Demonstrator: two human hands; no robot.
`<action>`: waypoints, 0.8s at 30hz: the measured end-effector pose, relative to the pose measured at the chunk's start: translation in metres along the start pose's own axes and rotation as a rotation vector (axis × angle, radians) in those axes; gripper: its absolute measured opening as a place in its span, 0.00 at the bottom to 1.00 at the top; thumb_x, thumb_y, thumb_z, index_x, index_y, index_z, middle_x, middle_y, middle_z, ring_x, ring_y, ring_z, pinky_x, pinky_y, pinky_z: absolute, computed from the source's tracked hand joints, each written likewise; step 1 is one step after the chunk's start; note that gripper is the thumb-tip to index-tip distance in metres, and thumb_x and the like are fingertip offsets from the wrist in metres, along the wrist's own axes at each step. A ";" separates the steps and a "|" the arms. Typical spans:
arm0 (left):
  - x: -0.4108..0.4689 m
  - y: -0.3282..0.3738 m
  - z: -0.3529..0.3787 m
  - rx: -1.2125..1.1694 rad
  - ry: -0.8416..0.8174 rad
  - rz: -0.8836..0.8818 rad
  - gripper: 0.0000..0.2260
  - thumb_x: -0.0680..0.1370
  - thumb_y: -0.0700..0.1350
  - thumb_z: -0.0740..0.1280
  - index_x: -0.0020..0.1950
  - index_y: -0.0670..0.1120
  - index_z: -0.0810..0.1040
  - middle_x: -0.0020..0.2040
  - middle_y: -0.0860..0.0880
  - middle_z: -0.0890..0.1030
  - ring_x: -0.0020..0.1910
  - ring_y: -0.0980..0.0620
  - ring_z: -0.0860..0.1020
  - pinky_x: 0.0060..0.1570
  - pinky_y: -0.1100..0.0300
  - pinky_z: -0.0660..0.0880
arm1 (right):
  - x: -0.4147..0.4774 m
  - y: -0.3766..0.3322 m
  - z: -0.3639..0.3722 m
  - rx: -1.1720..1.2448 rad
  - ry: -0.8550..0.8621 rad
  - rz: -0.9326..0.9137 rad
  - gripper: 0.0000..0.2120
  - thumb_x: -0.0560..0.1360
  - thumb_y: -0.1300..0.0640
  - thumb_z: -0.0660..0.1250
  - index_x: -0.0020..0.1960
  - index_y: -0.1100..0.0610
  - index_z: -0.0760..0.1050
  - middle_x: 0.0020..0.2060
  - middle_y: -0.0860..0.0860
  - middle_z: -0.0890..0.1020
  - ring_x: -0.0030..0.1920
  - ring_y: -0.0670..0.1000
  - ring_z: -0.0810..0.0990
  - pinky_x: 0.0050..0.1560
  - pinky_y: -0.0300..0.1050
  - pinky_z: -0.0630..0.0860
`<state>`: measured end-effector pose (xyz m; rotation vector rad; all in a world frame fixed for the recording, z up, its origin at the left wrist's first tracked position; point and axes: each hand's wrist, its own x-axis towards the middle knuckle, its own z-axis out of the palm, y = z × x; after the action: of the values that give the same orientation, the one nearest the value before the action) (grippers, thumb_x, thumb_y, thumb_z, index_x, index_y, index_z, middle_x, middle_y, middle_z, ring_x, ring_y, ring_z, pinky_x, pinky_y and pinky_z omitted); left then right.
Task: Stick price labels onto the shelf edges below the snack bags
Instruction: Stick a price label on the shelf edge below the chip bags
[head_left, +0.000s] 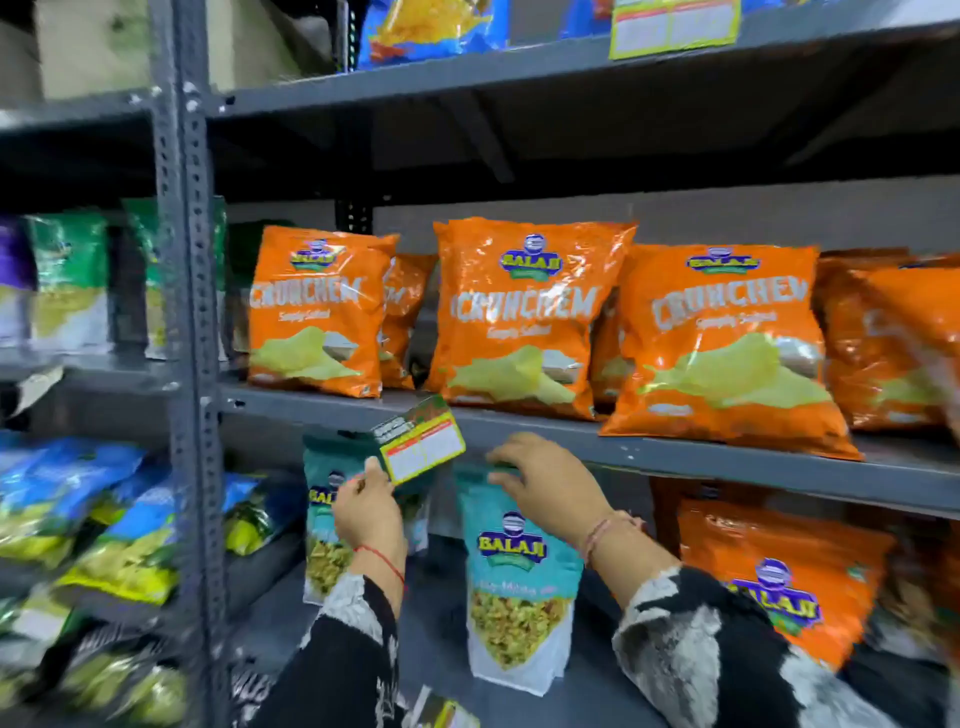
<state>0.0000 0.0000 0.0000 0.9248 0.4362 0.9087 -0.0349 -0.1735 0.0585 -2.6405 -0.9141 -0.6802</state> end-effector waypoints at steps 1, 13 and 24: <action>0.008 0.002 -0.001 0.044 -0.036 -0.013 0.15 0.75 0.46 0.63 0.41 0.33 0.77 0.36 0.41 0.81 0.41 0.43 0.77 0.48 0.49 0.75 | 0.013 -0.006 0.006 0.033 0.053 -0.017 0.12 0.77 0.57 0.60 0.59 0.57 0.72 0.57 0.58 0.75 0.56 0.61 0.75 0.54 0.53 0.72; 0.043 0.017 0.008 0.038 -0.225 0.099 0.06 0.71 0.35 0.67 0.35 0.42 0.74 0.32 0.49 0.75 0.37 0.47 0.74 0.38 0.58 0.74 | 0.089 -0.048 0.046 0.012 0.611 0.092 0.05 0.70 0.62 0.68 0.36 0.59 0.76 0.38 0.56 0.80 0.39 0.58 0.78 0.28 0.45 0.67; 0.062 0.024 -0.003 0.079 -0.331 0.349 0.06 0.69 0.37 0.70 0.35 0.46 0.77 0.32 0.51 0.77 0.34 0.54 0.74 0.40 0.61 0.72 | 0.060 -0.046 0.080 0.471 0.803 0.277 0.01 0.69 0.61 0.71 0.39 0.57 0.81 0.37 0.54 0.83 0.38 0.53 0.79 0.38 0.43 0.72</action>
<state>0.0219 0.0593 0.0215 1.2230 0.0251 1.0339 0.0046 -0.0771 0.0250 -1.7752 -0.3903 -1.1472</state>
